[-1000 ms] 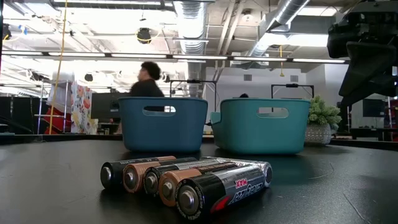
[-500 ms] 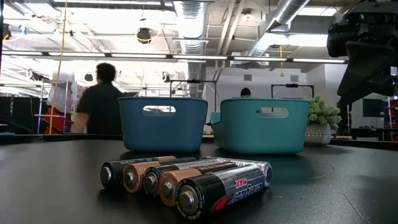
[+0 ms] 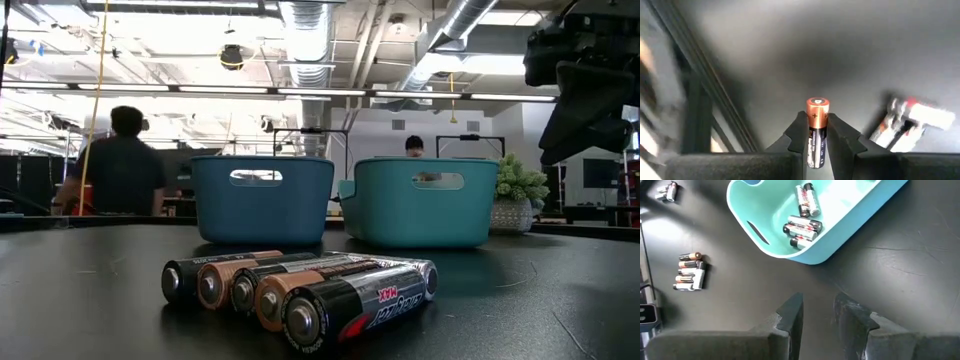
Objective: Sort batteries
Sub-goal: Put the black battery into the blue bin
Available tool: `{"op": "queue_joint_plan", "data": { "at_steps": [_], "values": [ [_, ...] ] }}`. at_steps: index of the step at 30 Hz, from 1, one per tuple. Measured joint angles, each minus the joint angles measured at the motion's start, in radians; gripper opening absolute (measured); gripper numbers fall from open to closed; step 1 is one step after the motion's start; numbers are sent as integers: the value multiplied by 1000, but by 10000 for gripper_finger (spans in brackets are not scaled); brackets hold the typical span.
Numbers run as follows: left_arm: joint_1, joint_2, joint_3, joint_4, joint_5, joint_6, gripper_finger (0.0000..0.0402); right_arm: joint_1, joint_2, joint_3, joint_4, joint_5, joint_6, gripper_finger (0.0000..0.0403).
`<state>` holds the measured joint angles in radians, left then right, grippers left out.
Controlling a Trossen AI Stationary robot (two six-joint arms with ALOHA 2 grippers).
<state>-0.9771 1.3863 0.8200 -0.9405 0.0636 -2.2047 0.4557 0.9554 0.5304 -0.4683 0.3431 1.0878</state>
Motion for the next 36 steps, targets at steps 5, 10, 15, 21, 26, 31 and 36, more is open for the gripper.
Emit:
{"op": "queue_joint_plan", "data": {
  "at_steps": [5,10,15,21,26,31,36],
  "values": [
    [77,-113,0,-131,-81,51,42,0,0,0,3,0,-22,127],
    [231,-180,1,-152,-206,228,42,0,0,0,7,0,-61,127],
    [463,-176,2,-27,-249,555,42,0,0,0,6,0,-79,127],
    [738,-115,115,85,-275,993,42,0,0,0,6,0,-78,127],
    [909,14,351,70,-276,1338,42,0,0,0,7,0,-75,127],
    [1013,210,604,-27,-278,1590,42,0,0,0,9,0,-60,127],
    [1049,396,757,-60,-255,1712,42,0,0,0,10,0,-35,127]
  ]
}}
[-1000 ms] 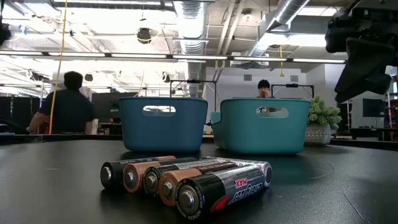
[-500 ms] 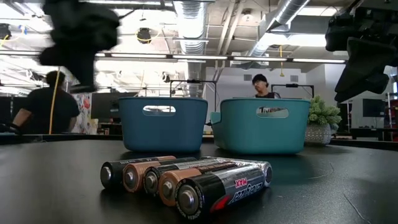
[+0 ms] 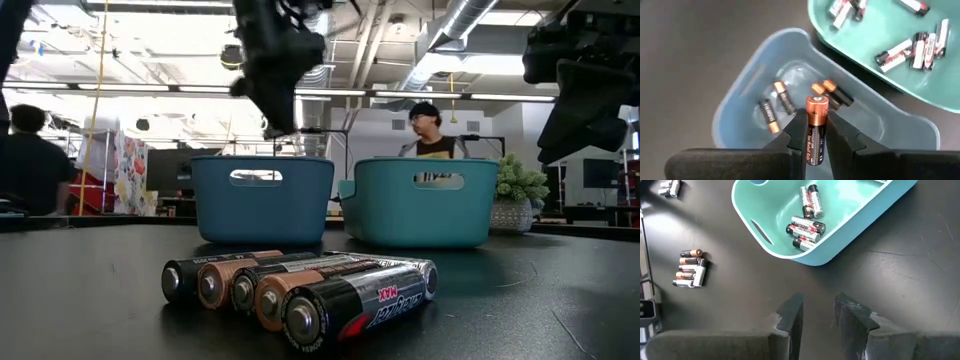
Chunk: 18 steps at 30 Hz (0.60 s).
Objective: Sort batteries
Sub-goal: Put the black battery into the blue bin
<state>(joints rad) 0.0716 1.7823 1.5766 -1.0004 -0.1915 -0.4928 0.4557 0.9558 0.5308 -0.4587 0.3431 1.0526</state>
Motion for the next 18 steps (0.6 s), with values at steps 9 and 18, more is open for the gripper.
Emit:
{"op": "queue_joint_plan", "data": {
  "at_steps": [9,18],
  "values": [
    [-10,159,-39,86,43,-12,42,0,0,0,0,0,-6,127],
    [26,161,-80,196,73,-56,51,3,0,0,-3,0,-8,127]
  ]
}}
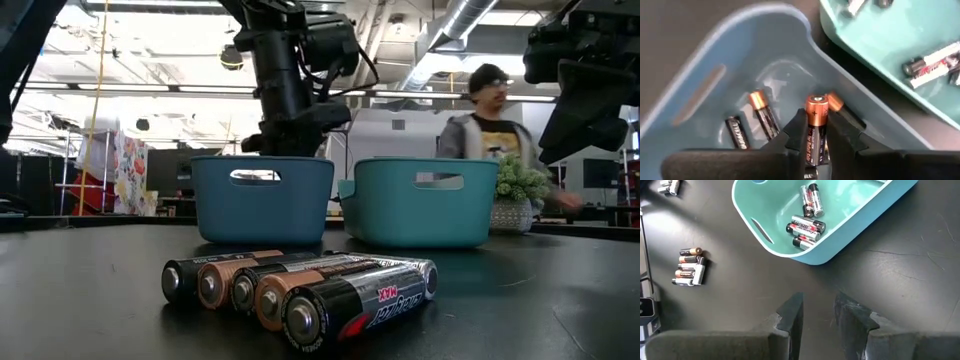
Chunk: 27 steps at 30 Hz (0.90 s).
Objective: Sort batteries
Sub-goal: Put the black battery into the blue bin, then put the white battery into the green bin
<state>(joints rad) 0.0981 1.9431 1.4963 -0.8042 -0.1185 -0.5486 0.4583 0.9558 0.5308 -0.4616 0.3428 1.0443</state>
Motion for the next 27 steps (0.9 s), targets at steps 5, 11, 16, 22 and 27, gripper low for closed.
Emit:
{"op": "queue_joint_plan", "data": {
  "at_steps": [5,11,16,22,27],
  "values": [
    [5,1,0,0,0,-39,72,0,0,0,-1,0,0,127],
    [2,1,0,-8,0,-58,76,0,0,0,1,0,2,127],
    [2,0,0,-18,0,-73,77,0,0,0,1,0,2,127],
    [15,0,0,-28,2,-125,78,0,0,0,1,0,2,127],
    [37,0,0,-65,30,-127,79,0,0,0,1,0,2,127]
  ]
}}
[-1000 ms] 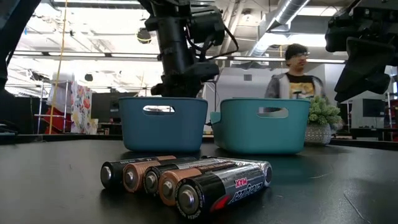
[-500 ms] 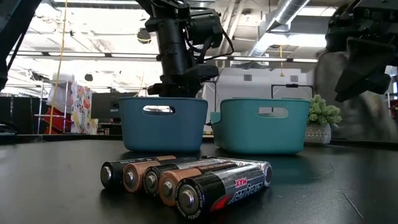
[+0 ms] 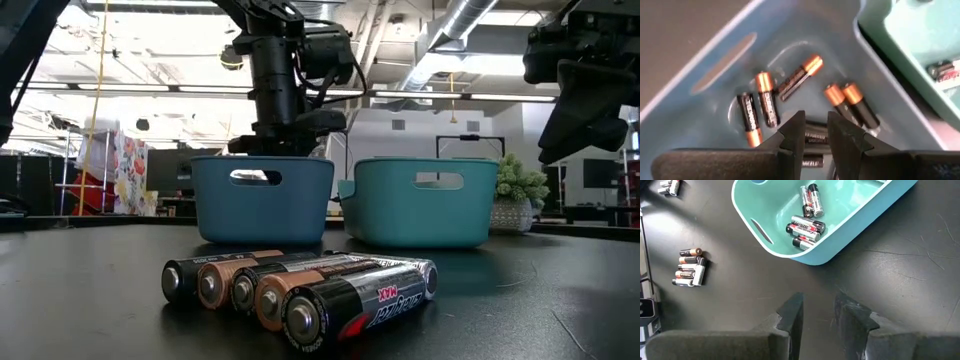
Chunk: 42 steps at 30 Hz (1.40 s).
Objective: Sort batteries
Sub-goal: Put the white battery into the green bin
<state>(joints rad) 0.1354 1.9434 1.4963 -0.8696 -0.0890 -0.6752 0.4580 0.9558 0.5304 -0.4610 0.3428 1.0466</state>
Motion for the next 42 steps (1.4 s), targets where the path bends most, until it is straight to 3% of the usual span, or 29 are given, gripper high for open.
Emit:
{"op": "queue_joint_plan", "data": {
  "at_steps": [10,16,26,31,42],
  "values": [
    [4,0,0,-27,8,50,79,-1,0,0,0,0,1,127],
    [10,0,0,-33,8,-7,82,-1,0,0,1,0,11,127],
    [18,4,0,-20,13,81,147,-37,0,0,-1,0,-21,127],
    [23,4,0,-31,60,110,157,-45,0,0,-2,0,-24,127],
    [-100,-186,0,-42,-3,187,157,-47,0,0,-2,0,-27,127]
  ]
}}
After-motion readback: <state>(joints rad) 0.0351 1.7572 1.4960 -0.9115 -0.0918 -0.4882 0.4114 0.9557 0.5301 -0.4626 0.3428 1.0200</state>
